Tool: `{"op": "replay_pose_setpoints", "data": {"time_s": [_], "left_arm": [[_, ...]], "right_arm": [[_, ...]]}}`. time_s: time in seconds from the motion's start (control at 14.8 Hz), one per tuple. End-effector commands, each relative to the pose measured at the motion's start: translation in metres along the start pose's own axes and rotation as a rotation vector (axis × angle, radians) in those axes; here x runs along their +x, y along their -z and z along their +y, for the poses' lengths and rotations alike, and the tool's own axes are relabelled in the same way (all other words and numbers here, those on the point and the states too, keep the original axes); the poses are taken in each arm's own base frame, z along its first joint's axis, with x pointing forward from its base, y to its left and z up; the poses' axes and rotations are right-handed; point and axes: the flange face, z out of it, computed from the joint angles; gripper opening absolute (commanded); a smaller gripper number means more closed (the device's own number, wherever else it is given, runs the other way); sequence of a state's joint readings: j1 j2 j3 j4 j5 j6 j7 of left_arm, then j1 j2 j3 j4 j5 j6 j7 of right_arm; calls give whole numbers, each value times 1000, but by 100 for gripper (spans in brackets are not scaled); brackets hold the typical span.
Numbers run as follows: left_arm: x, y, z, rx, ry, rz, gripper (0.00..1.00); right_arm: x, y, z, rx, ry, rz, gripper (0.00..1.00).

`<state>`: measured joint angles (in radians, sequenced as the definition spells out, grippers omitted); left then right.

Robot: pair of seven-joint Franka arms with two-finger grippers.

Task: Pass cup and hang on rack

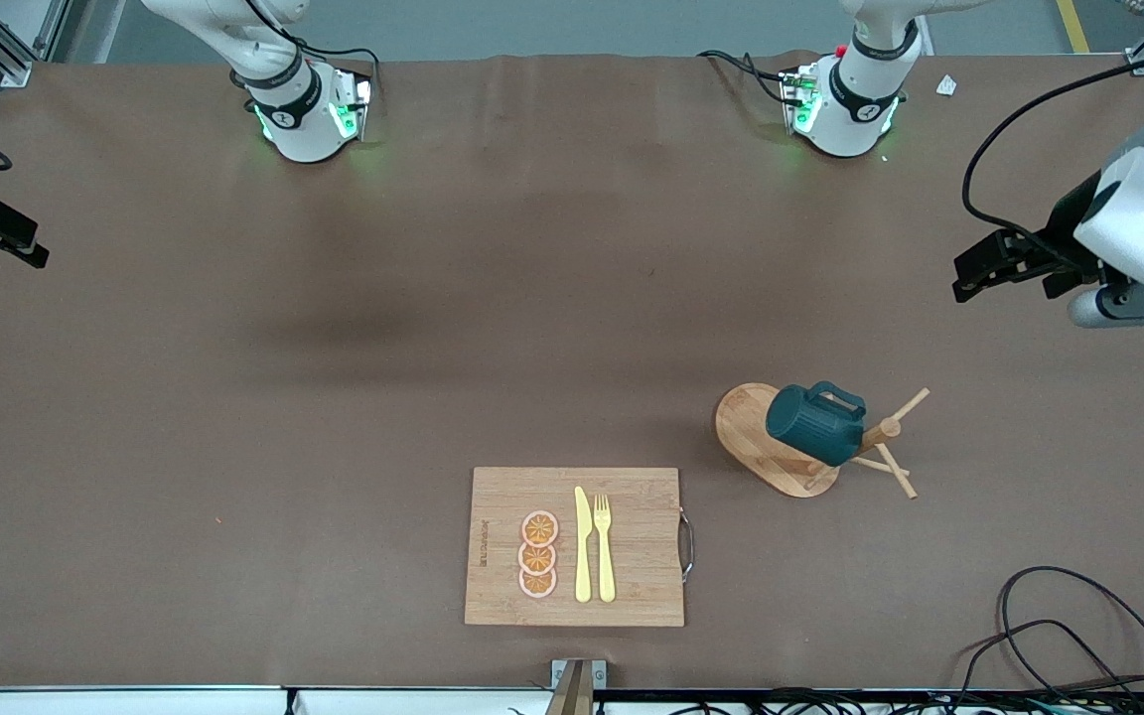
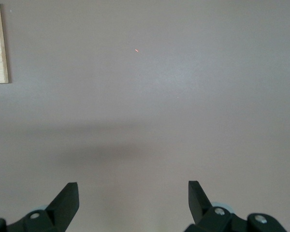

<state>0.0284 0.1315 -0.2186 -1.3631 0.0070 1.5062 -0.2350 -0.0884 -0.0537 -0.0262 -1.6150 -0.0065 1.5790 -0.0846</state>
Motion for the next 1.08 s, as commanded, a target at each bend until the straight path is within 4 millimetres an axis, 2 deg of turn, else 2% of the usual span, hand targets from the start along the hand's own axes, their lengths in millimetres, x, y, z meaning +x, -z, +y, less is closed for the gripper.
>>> {"op": "replay_pose_setpoints", "data": {"time_s": [0.0,0.14,0.27,0.41,0.54,0.68,1.01], "left_arm": [[-9,11,-6,22,-9,16,100],[-21,17,-5,28,-11,23,100],[-40,20,-13,29,-2,67,100],[-54,12,-17,26,0,90,100],[-51,10,-25,4,1,85,100],[-48,10,-42,-30,-29,79,100],[-46,10,-44,-20,-55,84,100]], "right_arm": [[-1,3,1,-12,11,-2,100],[-1,3,1,-12,10,-2,100],[-1,3,1,-12,11,-2,100],[-1,3,1,-12,11,-2,100],[-1,3,1,-12,11,-2,100],[-1,3,1,-12,11,-2,100],[-1,3,1,-12,11,-2,100]]}}
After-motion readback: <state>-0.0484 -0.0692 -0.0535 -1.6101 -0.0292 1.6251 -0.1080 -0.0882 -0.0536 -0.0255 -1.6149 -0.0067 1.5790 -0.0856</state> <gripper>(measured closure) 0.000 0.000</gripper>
